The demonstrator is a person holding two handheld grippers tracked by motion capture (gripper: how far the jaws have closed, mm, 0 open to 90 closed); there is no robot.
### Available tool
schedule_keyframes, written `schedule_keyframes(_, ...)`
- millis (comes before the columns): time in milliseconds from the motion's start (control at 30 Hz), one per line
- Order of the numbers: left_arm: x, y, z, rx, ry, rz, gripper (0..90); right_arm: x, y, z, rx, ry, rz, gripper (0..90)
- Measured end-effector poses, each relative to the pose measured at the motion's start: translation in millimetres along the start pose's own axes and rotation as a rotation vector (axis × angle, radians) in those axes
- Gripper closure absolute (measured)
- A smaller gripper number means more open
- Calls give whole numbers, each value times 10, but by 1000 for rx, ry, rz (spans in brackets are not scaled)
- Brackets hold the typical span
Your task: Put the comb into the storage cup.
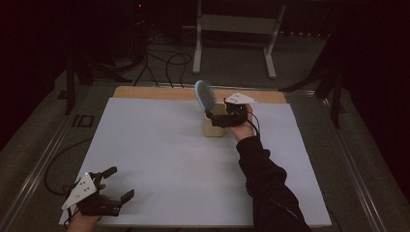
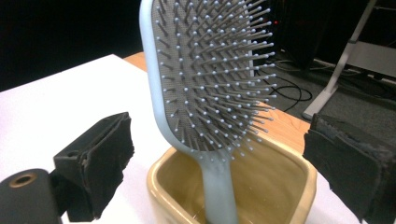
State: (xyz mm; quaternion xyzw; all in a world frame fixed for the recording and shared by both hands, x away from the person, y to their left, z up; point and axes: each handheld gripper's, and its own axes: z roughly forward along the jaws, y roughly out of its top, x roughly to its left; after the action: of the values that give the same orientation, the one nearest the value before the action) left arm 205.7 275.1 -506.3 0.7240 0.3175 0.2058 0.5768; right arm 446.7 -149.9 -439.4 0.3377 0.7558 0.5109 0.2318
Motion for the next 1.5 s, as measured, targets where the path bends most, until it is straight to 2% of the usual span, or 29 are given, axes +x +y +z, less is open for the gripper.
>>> schedule_keyframes(400,8,-9,-4,-1,8,-7,0,-5,141,-217,26,24,-14,76)
schedule_keyframes(733,-6,-3,0,2,7,3,0,-5,128,-530,10,19,3,77)
schedule_keyframes(1033,-11,0,10,3,2,7,0,2,17,-845,6,30,11,77)
schedule_keyframes(1267,-17,5,11,2,0,11,0,65,-145,-1104,4,48,3,77)
schedule_keyframes(1500,-17,9,23,2,-2,11,0,100,-314,-1293,4,65,8,77)
